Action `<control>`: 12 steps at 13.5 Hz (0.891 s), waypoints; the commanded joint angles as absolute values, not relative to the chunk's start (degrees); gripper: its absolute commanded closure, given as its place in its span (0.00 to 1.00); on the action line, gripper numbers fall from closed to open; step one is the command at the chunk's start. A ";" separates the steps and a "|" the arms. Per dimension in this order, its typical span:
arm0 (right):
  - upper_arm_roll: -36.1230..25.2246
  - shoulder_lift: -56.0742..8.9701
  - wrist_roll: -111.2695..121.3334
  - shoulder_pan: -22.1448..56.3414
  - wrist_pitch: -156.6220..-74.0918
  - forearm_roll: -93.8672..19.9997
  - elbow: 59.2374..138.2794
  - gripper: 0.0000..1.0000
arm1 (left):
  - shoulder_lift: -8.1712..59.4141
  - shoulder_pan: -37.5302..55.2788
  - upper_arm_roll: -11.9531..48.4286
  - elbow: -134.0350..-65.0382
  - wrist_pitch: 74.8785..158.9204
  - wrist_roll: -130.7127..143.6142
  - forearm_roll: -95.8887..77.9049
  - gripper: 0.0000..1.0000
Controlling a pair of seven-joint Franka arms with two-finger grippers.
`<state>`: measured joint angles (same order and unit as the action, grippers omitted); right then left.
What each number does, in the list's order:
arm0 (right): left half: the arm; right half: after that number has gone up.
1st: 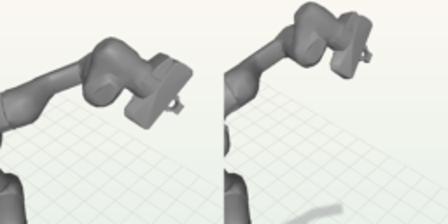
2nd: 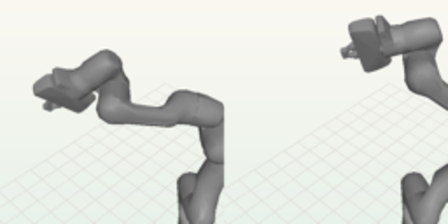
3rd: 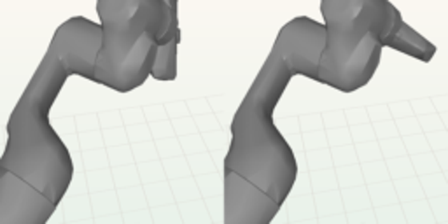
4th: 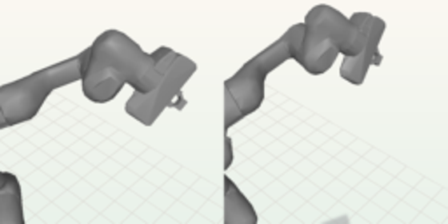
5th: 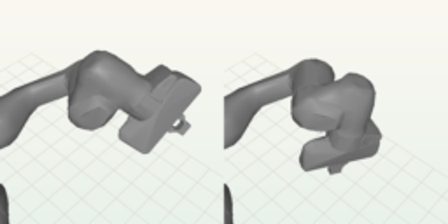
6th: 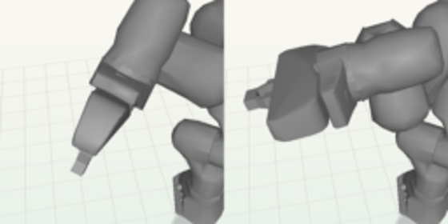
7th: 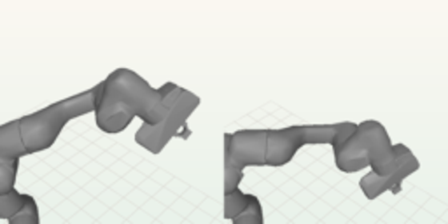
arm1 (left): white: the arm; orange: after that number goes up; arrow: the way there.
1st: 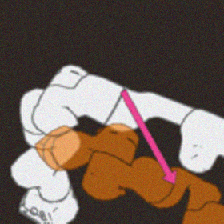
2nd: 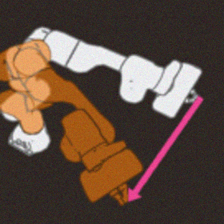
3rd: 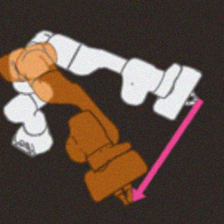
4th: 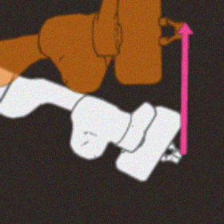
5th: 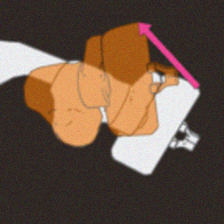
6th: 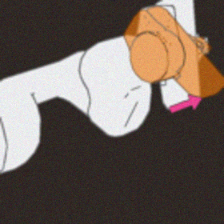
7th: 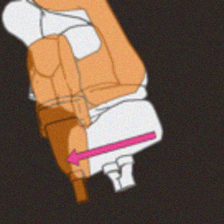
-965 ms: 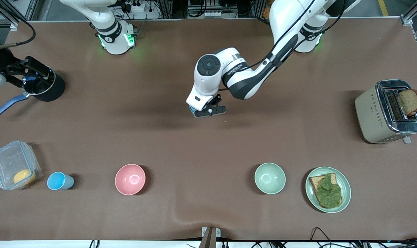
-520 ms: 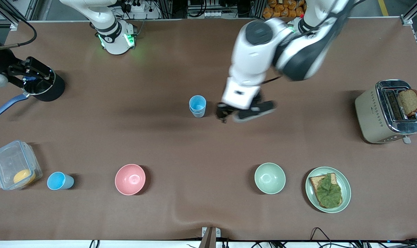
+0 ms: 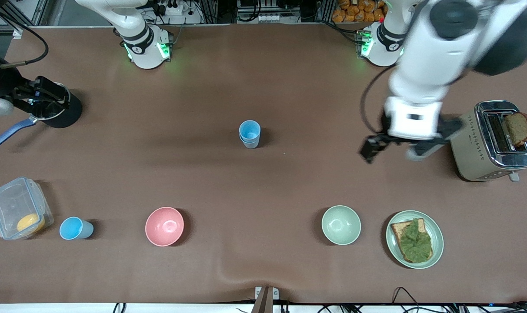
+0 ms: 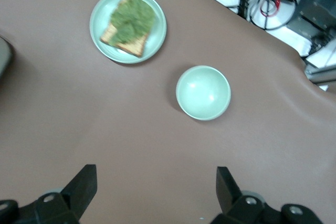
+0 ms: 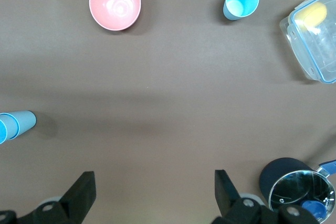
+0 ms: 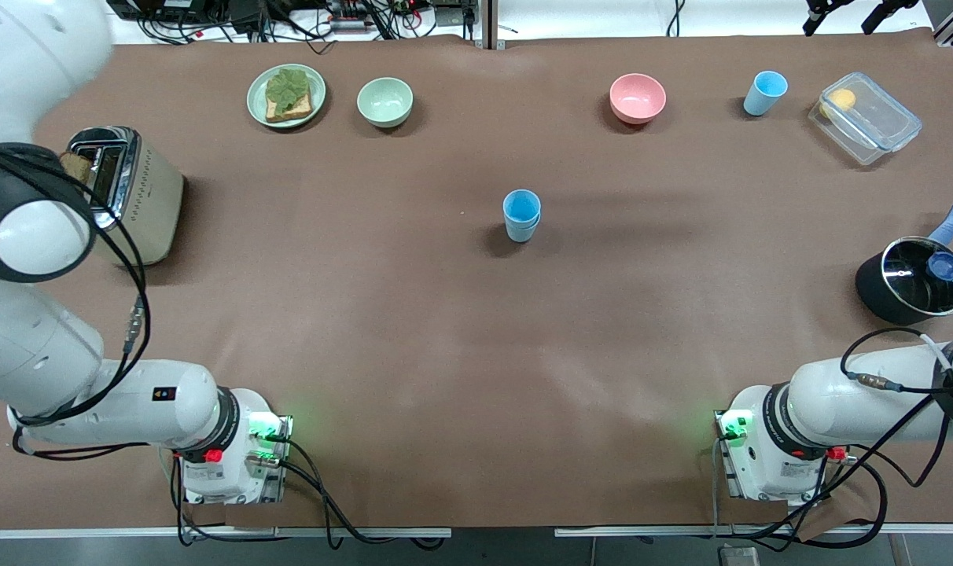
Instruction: Stack blue cups with both arms
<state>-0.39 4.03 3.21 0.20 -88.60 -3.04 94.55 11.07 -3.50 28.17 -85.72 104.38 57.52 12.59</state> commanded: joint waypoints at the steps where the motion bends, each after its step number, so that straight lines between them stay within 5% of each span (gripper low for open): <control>1: 0.35 4.31 3.87 -0.97 -88.07 -2.46 94.92 0.00 | 7.03 -8.52 27.61 -87.37 100.22 44.27 9.67 0.00; 5: 0.26 4.22 4.22 -1.14 -88.07 -2.46 94.92 0.00 | 2.12 -2.99 9.78 -87.63 96.78 20.62 -0.68 0.00; 12: 0.26 3.78 4.22 -1.32 -88.33 -2.46 95.19 0.00 | -0.43 -1.06 5.19 -88.41 91.14 5.72 -0.53 0.00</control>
<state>-0.56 3.91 3.32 -0.03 -88.48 -3.00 95.19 1.93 -2.37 6.21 -86.31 91.60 8.57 0.14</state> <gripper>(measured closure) 0.000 0.000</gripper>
